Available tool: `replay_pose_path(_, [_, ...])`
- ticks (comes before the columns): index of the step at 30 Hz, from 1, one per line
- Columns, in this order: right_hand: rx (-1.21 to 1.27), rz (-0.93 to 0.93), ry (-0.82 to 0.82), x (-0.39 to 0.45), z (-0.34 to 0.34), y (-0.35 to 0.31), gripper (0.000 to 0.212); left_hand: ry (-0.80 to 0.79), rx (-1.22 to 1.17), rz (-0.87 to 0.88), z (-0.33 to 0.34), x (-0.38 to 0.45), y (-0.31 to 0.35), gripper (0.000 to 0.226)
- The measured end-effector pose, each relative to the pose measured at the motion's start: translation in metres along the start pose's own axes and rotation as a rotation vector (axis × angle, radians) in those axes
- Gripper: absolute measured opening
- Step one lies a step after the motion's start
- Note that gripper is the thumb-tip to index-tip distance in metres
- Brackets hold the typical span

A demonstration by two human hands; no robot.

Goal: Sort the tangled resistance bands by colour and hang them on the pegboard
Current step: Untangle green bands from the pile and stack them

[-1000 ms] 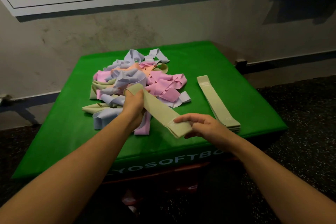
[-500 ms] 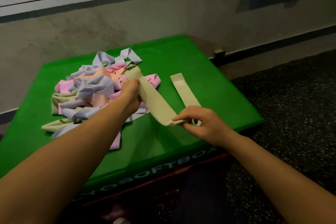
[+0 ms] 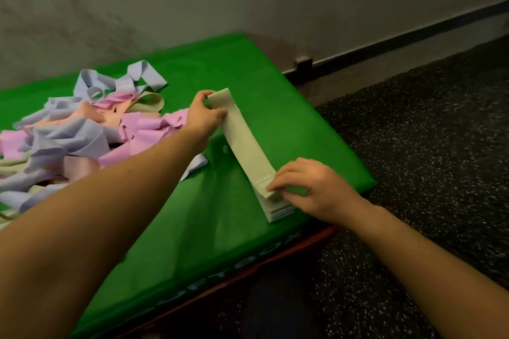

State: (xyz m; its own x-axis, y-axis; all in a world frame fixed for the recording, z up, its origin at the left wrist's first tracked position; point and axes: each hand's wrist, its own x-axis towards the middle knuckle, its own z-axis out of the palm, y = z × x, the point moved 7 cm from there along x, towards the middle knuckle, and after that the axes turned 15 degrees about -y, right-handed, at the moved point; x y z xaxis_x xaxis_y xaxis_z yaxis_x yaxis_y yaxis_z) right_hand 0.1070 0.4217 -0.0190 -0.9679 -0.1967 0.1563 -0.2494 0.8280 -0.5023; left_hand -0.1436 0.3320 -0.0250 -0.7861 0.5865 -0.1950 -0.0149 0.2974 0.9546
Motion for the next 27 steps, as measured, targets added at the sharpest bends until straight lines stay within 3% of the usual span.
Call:
replay_pose_path(4, [-0.025, 0.002, -0.11, -0.005, 0.019, 0.005, 0.02, 0.002, 0.183, -0.026, 0.008, 0.012, -0.018, 0.041])
replay_pose_path(8, [-0.052, -0.037, -0.127, -0.01, 0.025, 0.008, 0.022, 0.12, 0.499, -0.003, -0.002, 0.023, -0.026, 0.028])
replay_pose_path(13, [-0.033, -0.023, -0.092, -0.011, 0.026, 0.015, 0.024, 0.115, 0.426, 0.016, -0.001, 0.031, -0.028, 0.026])
replay_pose_path(19, [-0.024, 0.025, -0.126, -0.011, 0.024, 0.012, 0.027, 0.103, 0.462, 0.023, -0.002, 0.029, -0.021, 0.042])
replay_pose_path(27, [0.046, 0.085, -0.111, 0.001, 0.0, -0.02, 0.033, 0.044, 0.512, 0.223, -0.023, -0.031, 0.012, 0.024])
